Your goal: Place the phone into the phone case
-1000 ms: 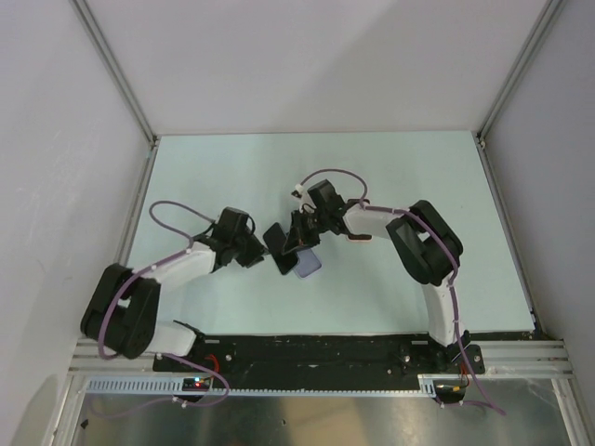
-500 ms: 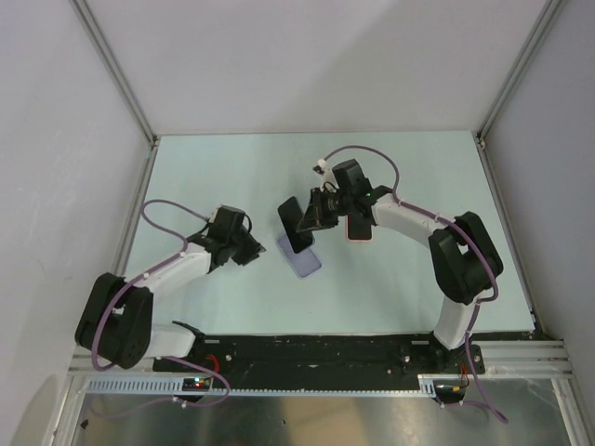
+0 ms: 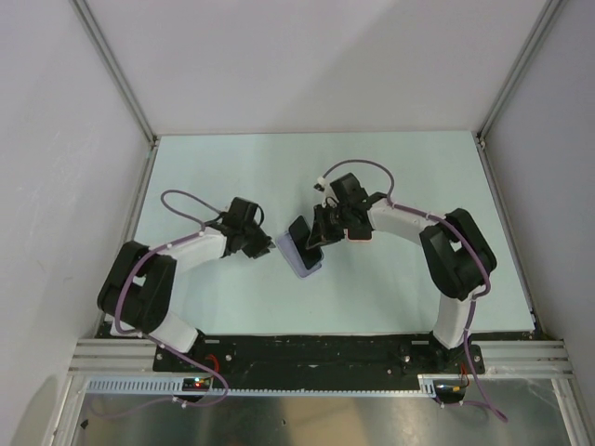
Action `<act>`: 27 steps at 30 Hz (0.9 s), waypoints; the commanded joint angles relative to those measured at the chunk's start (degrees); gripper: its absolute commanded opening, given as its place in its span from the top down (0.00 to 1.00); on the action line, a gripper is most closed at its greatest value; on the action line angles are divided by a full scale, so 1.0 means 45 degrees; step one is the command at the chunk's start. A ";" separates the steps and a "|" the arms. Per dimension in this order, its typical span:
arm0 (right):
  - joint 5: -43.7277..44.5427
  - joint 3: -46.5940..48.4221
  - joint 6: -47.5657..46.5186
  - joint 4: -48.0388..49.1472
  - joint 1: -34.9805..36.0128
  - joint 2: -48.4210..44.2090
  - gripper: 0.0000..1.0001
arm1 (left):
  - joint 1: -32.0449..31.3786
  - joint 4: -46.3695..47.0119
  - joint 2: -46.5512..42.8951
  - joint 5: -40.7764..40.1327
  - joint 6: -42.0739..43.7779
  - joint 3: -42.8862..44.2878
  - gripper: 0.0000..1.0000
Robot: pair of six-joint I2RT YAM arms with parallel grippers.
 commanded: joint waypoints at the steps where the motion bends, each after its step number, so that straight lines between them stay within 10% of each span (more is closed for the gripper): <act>1: -0.0111 -0.0131 -0.0294 0.0522 0.0248 0.0168 1.00 | -0.0169 0.0649 0.0474 0.0427 0.0004 0.0542 0.72; 27: -0.0103 -0.0408 0.0393 0.1872 0.0478 0.0983 1.00 | -0.0188 0.0982 0.2157 0.1473 0.0601 0.1539 0.81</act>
